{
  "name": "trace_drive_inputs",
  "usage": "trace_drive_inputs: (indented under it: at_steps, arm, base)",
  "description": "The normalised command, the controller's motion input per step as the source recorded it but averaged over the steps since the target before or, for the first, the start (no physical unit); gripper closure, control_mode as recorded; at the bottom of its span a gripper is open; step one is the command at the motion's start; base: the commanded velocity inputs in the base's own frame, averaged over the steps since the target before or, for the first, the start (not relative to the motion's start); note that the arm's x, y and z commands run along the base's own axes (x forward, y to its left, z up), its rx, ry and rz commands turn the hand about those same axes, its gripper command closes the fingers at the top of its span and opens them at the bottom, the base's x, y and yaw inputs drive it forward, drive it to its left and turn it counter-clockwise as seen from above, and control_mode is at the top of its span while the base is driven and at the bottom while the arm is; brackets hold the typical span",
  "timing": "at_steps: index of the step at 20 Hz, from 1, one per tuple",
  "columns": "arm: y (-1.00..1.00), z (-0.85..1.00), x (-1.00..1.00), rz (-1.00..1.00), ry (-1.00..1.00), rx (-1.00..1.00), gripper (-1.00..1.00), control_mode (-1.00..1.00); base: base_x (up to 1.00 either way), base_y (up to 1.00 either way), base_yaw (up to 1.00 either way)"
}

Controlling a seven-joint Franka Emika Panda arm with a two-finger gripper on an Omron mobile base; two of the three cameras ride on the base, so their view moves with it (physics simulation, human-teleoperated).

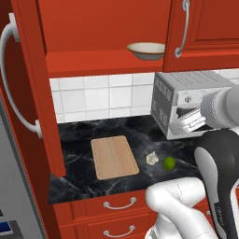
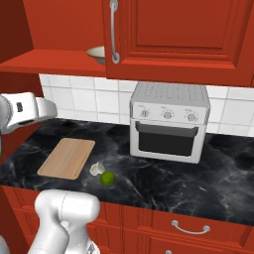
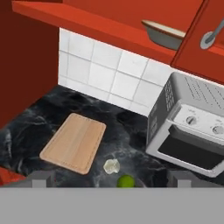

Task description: Open the cabinet. Place the bowl and condiment on the counter. Then place the lime and garlic on the cutting board.

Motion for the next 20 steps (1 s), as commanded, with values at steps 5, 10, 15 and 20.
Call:
trace_drive_inputs:
  at_steps: [5,10,15,20]
  arm:
    - [-0.56,0.1,0.14,-0.21,-0.01,0.0,-1.0,-1.0]
    - [-0.37,0.33,0.34,-0.25,0.0,0.0,-1.0,-1.0]
    - [-0.25,0.44,0.4,-0.22,0.0,0.05,-1.0,-1.0]
    - [-0.2,0.47,0.39,-0.18,0.01,0.1,-1.0,-1.0]
  base:
    - [0.0,0.0,0.0]
    - [0.0,0.0,0.0]
    - [0.0,0.0,0.0]
    - [0.0,0.0,0.0]
